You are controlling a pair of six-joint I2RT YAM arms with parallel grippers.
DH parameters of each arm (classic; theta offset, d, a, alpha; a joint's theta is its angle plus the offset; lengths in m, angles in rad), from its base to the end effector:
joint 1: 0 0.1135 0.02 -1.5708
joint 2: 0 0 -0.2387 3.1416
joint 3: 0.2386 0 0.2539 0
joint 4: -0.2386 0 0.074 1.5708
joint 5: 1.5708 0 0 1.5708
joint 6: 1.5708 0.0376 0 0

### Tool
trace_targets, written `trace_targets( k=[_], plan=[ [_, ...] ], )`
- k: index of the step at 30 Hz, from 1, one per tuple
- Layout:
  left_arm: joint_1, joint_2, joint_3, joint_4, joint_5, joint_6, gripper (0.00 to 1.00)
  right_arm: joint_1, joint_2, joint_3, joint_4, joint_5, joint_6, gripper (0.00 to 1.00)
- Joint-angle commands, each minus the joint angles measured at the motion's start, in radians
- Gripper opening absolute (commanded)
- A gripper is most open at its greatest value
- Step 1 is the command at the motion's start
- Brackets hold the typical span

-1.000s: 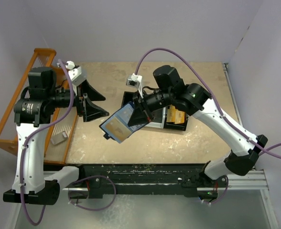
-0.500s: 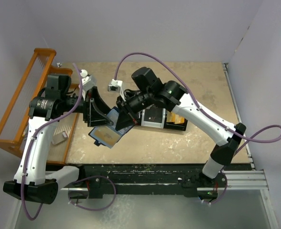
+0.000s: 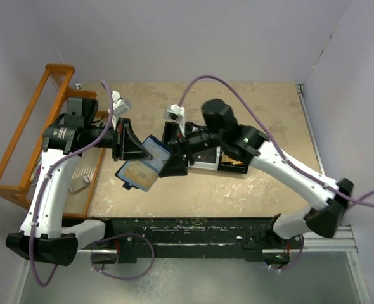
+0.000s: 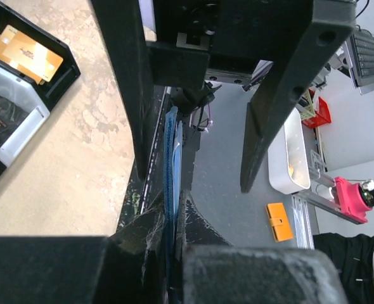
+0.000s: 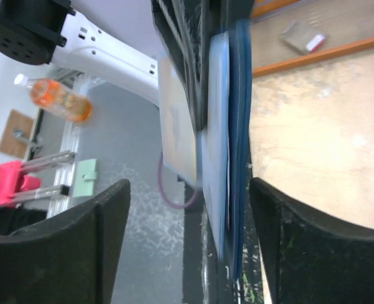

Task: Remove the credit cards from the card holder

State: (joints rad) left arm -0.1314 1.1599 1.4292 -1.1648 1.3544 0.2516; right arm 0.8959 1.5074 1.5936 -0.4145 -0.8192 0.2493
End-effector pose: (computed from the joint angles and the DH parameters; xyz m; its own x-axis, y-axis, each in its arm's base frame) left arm 0.1913 -0.0623 0.3918 -0.5917 0.1321 -0.7952 0.8061 0.1032 -0.5827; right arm 0.1909 0.2825 0.4006 -0.4334 -0.2719 -0.8592 -0.8857 -0.0477 0.4618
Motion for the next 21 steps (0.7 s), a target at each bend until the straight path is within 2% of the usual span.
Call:
trace_targets(
  k=[1,3,5,6,9,15,16,18,21],
  plan=[
    [-0.001,-0.031,0.054,0.151,0.028,-0.163,0.01,-0.017,-0.278,-0.317,0.582,0.185,0.215,0.85],
    [0.001,-0.058,0.036,0.280,0.030,-0.288,0.01,-0.017,-0.397,-0.527,0.922,0.339,0.336,0.94],
    [0.002,-0.094,-0.003,0.463,0.033,-0.460,0.02,-0.016,-0.455,-0.703,1.214,0.427,0.465,0.94],
    [0.003,-0.120,-0.028,0.558,0.030,-0.561,0.02,-0.015,-0.458,-0.746,1.301,0.453,0.517,0.93],
    [0.003,-0.151,-0.084,0.799,0.012,-0.786,0.05,0.015,-0.422,-0.774,1.414,0.487,0.555,0.89],
    [0.004,-0.151,-0.122,0.915,0.015,-0.933,0.10,0.070,-0.336,-0.741,1.543,0.515,0.574,0.73],
    [0.004,-0.155,-0.127,0.933,0.017,-0.946,0.11,0.070,-0.316,-0.735,1.567,0.511,0.591,0.68],
    [0.003,-0.163,-0.134,0.961,0.032,-0.959,0.14,0.071,-0.281,-0.725,1.610,0.492,0.630,0.48],
    [0.004,-0.170,-0.124,0.948,0.070,-0.929,0.26,0.064,-0.250,-0.723,1.638,0.408,0.707,0.01]
  ],
)
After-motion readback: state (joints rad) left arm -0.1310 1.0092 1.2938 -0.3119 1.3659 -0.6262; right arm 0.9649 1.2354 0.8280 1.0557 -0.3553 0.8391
